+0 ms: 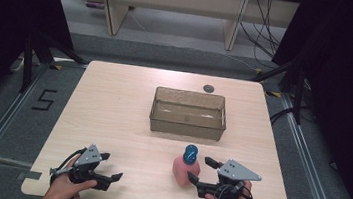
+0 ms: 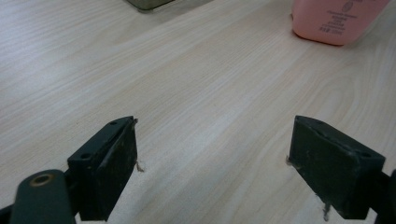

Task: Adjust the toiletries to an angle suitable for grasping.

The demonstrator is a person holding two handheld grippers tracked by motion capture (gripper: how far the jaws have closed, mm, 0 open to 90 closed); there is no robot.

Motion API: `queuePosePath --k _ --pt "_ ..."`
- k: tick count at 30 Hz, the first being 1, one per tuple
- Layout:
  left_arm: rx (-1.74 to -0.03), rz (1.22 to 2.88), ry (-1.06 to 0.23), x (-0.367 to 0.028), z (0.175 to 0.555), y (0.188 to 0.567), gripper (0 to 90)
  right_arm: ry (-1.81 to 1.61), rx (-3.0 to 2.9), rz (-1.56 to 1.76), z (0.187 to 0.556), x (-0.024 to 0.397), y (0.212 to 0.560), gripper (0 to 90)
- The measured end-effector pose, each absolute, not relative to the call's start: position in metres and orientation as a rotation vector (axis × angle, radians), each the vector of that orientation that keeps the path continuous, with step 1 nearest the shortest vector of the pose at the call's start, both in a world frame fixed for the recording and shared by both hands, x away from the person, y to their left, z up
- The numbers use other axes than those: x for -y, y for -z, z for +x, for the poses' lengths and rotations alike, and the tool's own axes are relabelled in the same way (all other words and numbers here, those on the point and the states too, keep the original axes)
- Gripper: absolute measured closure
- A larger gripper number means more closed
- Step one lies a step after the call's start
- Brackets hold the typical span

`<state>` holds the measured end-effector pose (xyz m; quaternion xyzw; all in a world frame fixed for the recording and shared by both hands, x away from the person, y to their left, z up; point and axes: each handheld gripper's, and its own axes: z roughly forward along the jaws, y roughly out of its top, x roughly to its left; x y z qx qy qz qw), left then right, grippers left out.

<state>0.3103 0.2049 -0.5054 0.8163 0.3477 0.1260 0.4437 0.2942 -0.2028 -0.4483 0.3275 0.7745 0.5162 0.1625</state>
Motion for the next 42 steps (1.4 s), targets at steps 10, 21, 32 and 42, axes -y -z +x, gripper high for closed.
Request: queuePosePath --k 10,21,32,42 --pt "-0.864 2.032 -0.315 -0.205 0.312 0.505 14.8 -1.480 -2.235 0.895 0.303 0.191 0.447 24.5" --pt "-0.859 2.015 -0.305 -0.200 0.311 0.505 14.8 -1.488 -2.255 0.874 0.312 0.181 0.449 24.5" --pt "-0.860 2.015 -0.306 -0.201 0.311 0.505 14.8 -1.467 -2.246 0.870 0.320 0.176 0.450 28.4" --pt "-0.860 2.022 -0.290 -0.201 0.311 0.506 14.8 -1.463 -2.256 0.860 0.325 0.177 0.453 38.4"
